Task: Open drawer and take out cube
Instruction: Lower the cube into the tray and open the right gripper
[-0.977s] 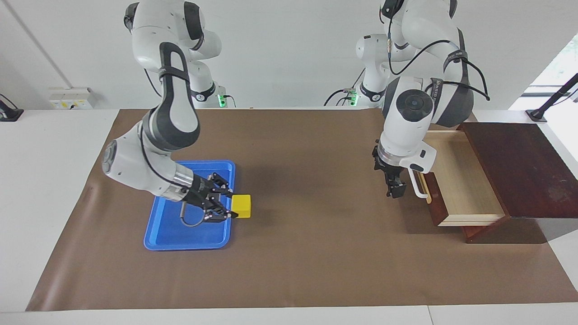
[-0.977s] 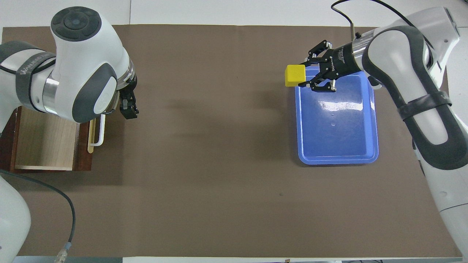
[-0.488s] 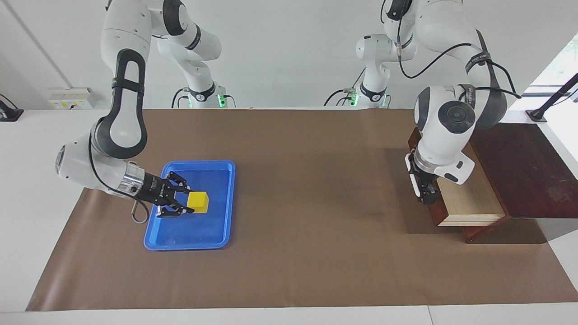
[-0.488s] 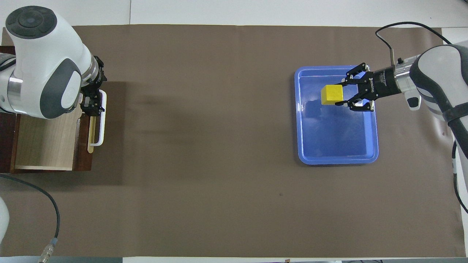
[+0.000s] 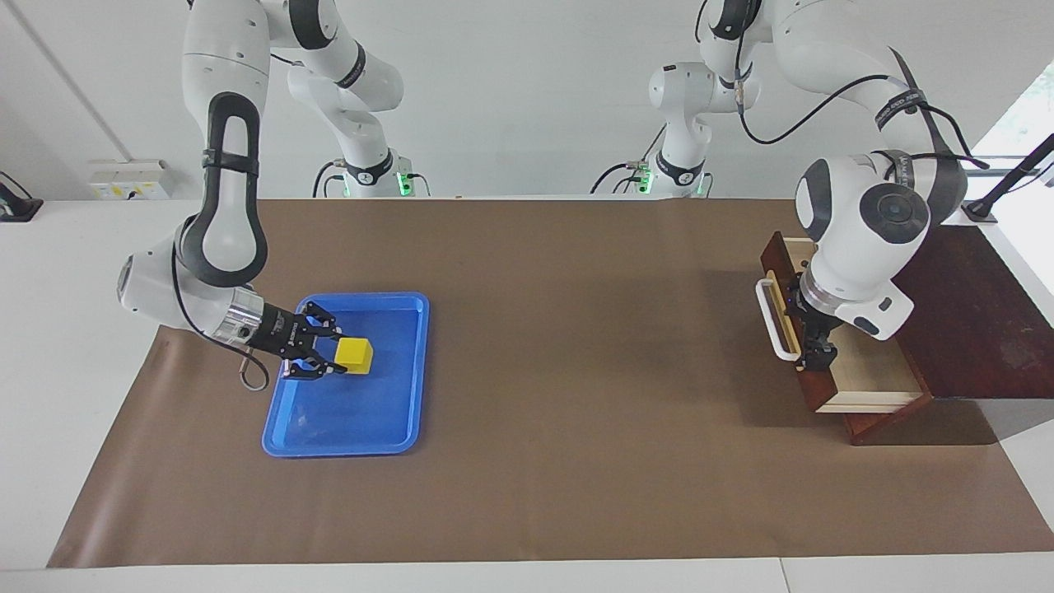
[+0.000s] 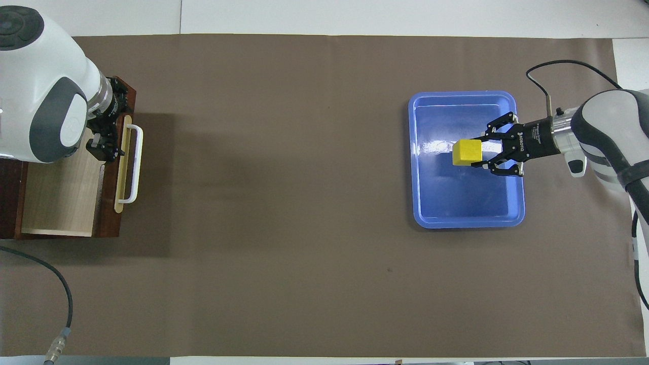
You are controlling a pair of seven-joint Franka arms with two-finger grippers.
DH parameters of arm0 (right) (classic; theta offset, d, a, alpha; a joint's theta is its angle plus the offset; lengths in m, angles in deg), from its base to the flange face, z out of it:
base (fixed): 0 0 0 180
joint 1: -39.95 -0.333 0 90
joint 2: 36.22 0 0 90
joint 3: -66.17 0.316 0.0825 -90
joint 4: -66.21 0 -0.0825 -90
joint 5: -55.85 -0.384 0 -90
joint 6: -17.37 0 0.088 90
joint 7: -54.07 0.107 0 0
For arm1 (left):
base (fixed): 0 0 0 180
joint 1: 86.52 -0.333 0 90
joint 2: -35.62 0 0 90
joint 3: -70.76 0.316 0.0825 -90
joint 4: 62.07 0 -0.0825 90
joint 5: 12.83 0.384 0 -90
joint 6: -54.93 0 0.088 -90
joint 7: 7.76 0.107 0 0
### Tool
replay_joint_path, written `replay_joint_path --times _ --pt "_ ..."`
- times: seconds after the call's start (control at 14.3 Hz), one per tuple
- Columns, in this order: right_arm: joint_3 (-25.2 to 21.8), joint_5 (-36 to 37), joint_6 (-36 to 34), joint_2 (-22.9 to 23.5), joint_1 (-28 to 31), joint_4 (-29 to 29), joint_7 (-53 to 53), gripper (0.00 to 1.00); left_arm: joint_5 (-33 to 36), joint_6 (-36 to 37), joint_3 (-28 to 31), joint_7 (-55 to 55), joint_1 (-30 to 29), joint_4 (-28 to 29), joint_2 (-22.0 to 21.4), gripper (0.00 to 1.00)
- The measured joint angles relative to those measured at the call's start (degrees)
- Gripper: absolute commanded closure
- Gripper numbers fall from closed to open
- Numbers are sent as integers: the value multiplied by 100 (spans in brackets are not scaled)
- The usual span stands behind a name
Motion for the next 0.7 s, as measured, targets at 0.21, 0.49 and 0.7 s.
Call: replay_joint_path --times 0.21,0.49,0.7 --pt "1 -3 226 -77 0 321 -370 100 -5 -50 408 585 -15 -96 -1 0" --pt "2 -7 327 -130 0 593 -841 100 -33 -176 869 1468 -27 -141 3 0" --pt "2 -26 329 -138 1 635 -977 100 -177 -201 972 1645 -47 -135 1 0"
